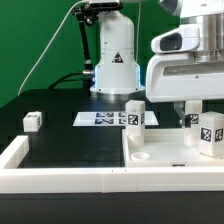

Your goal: Assemble square table

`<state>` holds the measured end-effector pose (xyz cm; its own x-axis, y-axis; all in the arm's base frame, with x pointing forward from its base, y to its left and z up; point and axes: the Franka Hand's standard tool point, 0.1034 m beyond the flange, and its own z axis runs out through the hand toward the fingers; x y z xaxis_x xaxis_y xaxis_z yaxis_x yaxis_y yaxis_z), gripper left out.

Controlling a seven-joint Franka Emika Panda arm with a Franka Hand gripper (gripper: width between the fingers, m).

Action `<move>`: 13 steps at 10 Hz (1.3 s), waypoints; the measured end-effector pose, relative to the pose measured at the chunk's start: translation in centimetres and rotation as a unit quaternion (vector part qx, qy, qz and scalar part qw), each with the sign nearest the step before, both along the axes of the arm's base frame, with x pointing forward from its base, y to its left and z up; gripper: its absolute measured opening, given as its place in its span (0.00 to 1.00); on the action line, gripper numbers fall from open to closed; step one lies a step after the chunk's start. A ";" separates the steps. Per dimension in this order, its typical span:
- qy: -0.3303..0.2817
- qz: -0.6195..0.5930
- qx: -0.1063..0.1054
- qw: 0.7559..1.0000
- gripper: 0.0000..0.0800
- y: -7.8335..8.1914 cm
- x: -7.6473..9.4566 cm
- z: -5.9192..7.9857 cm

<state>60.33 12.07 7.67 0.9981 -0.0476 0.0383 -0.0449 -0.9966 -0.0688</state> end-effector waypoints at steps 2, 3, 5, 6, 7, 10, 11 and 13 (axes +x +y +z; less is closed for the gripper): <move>0.000 0.068 -0.003 0.998 0.81 0.0 -0.2 -0.1; -0.002 0.102 -0.005 0.995 0.81 0.0 -0.2 -0.1; -0.005 0.147 -0.007 0.989 0.81 0.0 -0.2 -0.1; -0.007 0.176 -0.009 0.984 0.81 0.0 -0.2 -0.1; -0.008 0.186 -0.009 0.982 0.81 -0.1 -0.2 -0.1; -0.008 0.184 -0.010 0.983 0.50 -0.2 -0.2 -0.1; -0.007 0.178 -0.010 0.984 0.36 -0.3 -0.2 -0.1; -0.007 0.167 -0.009 0.986 0.36 -0.3 -0.2 -0.1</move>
Offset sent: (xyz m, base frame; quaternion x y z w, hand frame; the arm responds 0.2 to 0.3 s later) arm 0.0003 0.0048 0.0028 -0.0038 -0.0168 -0.2120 0.9771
